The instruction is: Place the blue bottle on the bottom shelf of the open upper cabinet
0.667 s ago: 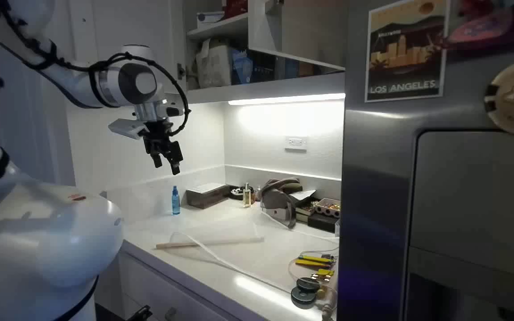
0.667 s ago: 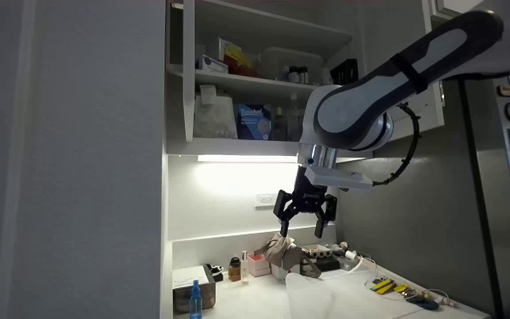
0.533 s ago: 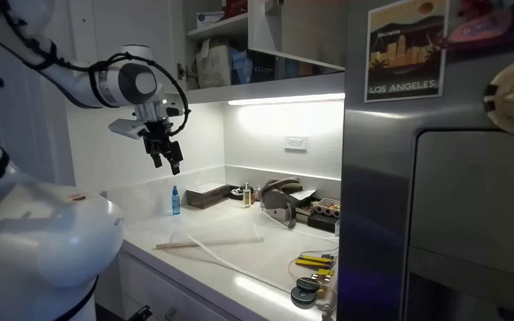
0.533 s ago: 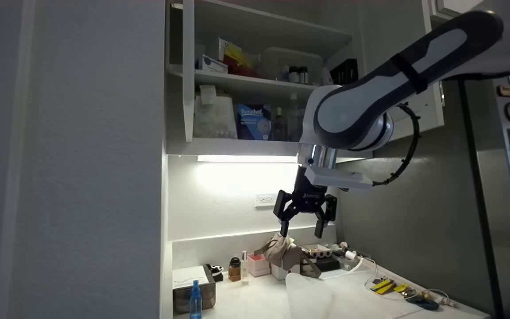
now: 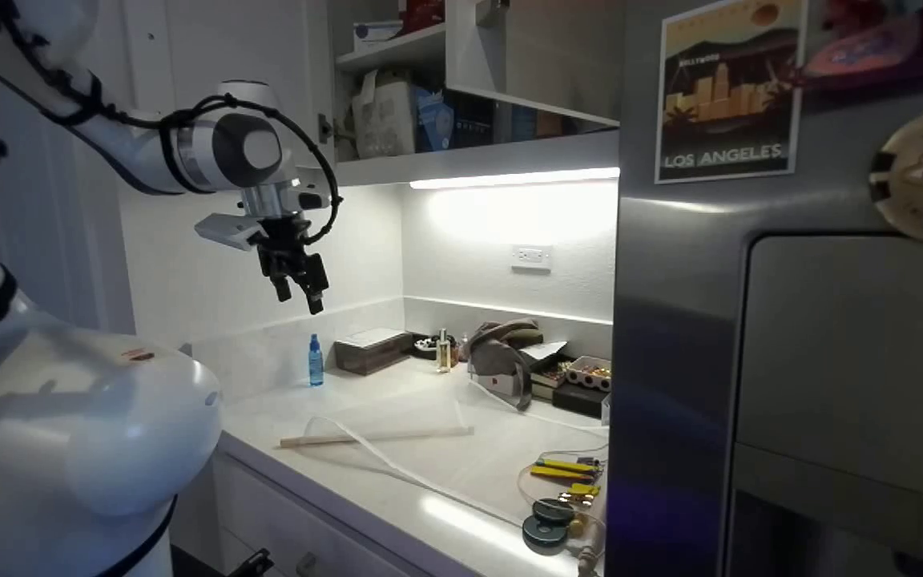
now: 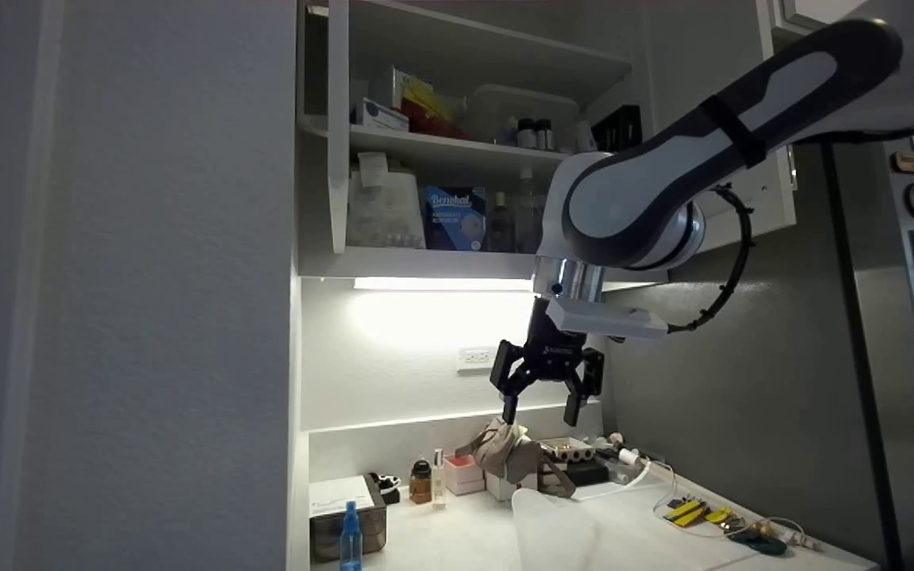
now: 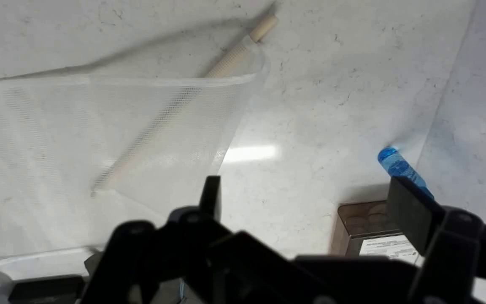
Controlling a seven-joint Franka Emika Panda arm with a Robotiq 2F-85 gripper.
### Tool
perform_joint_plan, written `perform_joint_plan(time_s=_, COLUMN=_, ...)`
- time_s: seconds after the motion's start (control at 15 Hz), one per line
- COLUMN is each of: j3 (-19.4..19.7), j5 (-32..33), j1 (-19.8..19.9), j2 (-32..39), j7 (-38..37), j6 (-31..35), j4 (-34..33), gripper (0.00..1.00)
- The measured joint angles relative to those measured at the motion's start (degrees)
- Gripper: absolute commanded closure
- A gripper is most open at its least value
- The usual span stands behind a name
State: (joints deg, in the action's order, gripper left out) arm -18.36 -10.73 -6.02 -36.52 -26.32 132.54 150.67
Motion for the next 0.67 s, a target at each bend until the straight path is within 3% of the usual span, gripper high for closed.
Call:
perform_joint_plan(time_s=0.33, j3=-1.7, j5=1.0, j1=-0.3, j2=0.1, j7=-0.2, j6=0.9, j4=0.2, gripper=0.0)
perform_joint_plan(time_s=0.67, j3=-11.6, j5=4.0, j1=-1.6, j2=1.0, j7=-7.1, j6=11.9, j4=2.4, gripper=0.0)
